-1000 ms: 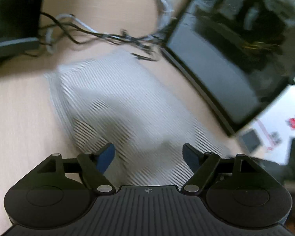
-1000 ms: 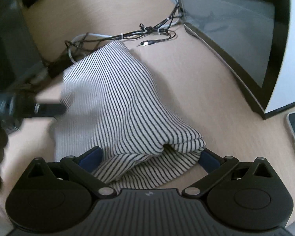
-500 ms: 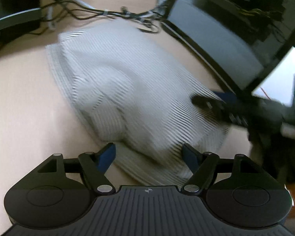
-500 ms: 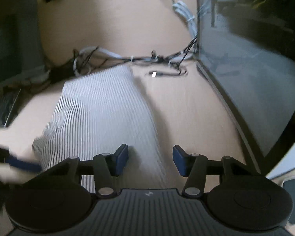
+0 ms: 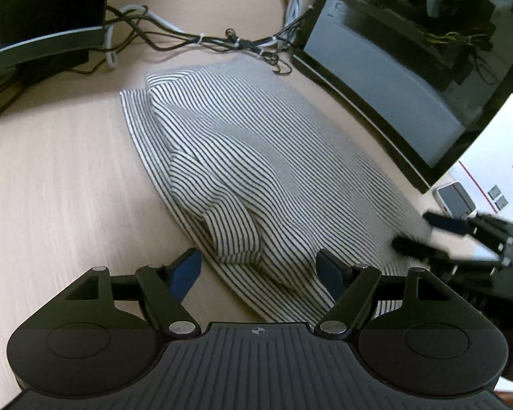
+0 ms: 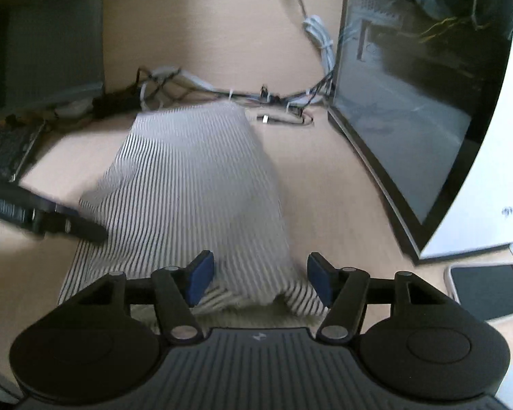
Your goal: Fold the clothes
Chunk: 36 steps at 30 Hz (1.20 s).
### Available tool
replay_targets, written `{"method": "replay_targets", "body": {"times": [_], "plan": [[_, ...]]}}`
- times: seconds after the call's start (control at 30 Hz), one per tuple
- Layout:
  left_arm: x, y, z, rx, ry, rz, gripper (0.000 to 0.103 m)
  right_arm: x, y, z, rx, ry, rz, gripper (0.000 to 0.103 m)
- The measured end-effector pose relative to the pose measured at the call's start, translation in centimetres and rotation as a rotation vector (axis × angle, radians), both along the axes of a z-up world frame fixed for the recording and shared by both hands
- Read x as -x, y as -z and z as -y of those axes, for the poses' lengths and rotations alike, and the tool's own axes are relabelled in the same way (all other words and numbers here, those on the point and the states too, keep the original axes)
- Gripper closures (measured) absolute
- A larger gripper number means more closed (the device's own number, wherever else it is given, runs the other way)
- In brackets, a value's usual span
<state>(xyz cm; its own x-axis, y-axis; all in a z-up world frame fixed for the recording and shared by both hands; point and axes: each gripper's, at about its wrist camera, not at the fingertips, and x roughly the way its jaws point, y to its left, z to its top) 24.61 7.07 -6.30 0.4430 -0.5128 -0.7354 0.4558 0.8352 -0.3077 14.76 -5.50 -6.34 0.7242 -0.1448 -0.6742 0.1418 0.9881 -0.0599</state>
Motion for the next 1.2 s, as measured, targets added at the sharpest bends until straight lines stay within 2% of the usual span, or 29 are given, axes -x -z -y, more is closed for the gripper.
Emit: {"method": "replay_targets", "body": {"times": [0.17,0.23,0.27,0.33,0.43,0.57,0.6,0.67,0.7,0.73,0.83,0.93,1.03,1.13,1.2], "plan": [[0.8,-0.4,-2.0,0.039,-0.022,0.054,0.018,-0.6,-0.7,0.2,-0.019,-0.029,-0.076,0.042],[1.5,-1.0,-3.2,0.025,-0.044,0.084,0.016,-0.5,-2.0,0.0,0.009,-0.102,-0.078,0.041],[1.9,-1.2,-3.8,0.015,-0.052,0.100,0.013,0.0,-2.6,-0.4,0.042,-0.164,-0.071,0.041],[2.7,-1.6,-4.8,-0.009,-0.060,0.124,0.009,0.9,-3.1,-2.0,0.137,-0.344,-0.081,0.030],[3.8,-1.9,-5.3,-0.057,-0.091,0.152,0.008,2.3,-1.6,-4.8,0.279,-0.617,-0.133,0.030],[5.5,-2.4,-5.1,-0.107,-0.126,0.183,0.007,2.8,0.8,-6.2,0.387,-0.811,-0.124,0.026],[6.0,-2.6,-5.0,-0.118,-0.130,0.191,0.006,2.8,1.2,-6.2,0.409,-0.843,-0.109,0.023],[6.9,-2.7,-4.4,-0.162,-0.117,0.216,0.006,2.5,1.8,-5.9,0.448,-0.876,-0.069,0.025],[7.4,-2.8,-3.9,-0.189,-0.113,0.229,0.005,2.1,1.8,-5.5,0.446,-0.870,-0.064,0.044],[7.8,-2.8,-3.5,-0.209,-0.100,0.242,0.005,1.2,1.4,-4.9,0.389,-0.851,-0.070,0.053],[9.1,-2.7,-1.8,-0.264,-0.026,0.287,0.003,-1.5,-0.2,-2.3,0.150,-0.768,-0.100,0.063],[10.1,-2.1,1.0,-0.360,0.101,0.357,0.002,-3.3,-0.6,-0.3,-0.041,-0.689,-0.146,0.065],[10.6,-0.9,4.5,-0.469,0.247,0.481,0.002,-3.5,-0.3,0.6,-0.128,-0.648,-0.159,0.065],[8.9,-1.2,4.7,-0.412,0.221,0.430,0.002,-2.8,-0.6,0.8,-0.143,-0.638,-0.133,0.065],[7.7,-1.3,4.8,-0.374,0.204,0.397,0.002,-1.2,-1.0,0.6,-0.046,-0.656,-0.079,0.060]]}}
